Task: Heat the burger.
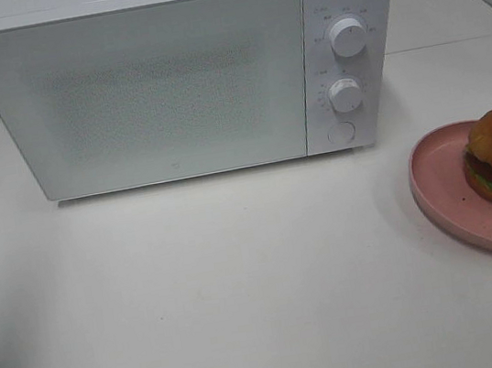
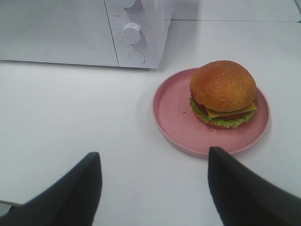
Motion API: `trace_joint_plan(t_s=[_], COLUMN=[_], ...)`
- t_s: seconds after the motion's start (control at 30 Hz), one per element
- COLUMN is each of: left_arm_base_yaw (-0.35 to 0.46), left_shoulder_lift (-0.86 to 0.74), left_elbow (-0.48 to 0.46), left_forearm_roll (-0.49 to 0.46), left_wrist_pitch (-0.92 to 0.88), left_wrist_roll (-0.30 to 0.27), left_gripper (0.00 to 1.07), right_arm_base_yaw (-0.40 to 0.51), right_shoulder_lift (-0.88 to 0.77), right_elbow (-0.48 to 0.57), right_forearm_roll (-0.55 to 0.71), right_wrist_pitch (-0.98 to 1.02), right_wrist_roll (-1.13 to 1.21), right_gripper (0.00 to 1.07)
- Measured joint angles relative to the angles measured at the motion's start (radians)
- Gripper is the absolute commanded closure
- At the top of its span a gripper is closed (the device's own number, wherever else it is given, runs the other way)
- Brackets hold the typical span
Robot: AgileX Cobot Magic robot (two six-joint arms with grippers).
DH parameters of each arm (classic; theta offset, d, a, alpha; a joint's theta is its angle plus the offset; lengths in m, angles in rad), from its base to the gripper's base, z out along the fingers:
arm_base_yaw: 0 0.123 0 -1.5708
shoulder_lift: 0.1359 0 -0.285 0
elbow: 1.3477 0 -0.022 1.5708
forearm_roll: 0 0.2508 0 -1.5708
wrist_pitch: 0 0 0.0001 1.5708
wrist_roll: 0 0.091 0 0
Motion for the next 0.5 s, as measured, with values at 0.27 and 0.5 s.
trace_joint_plan(t_s=[0.27, 0.5], left_arm_base_yaw=[0.0, 0.0], left_shoulder_lift=[-0.379, -0.569], left_elbow=[0.155, 0.267], left_forearm_roll=[-0.011, -0.018], left_wrist_pitch=[0.003, -0.006], left_wrist_roll=[0.0, 0.0], left_gripper=[1.06, 1.06], right_arm_base_yaw=[0.0, 0.0], right_shoulder_lift=[0.0, 0.0], right_elbow=[0.0, 0.0], right_forearm_roll=[0.0, 0.0], right_wrist_pitch=[0.0, 0.0], right_wrist_roll=[0.0, 0.0], right_gripper=[0.46, 0.46])
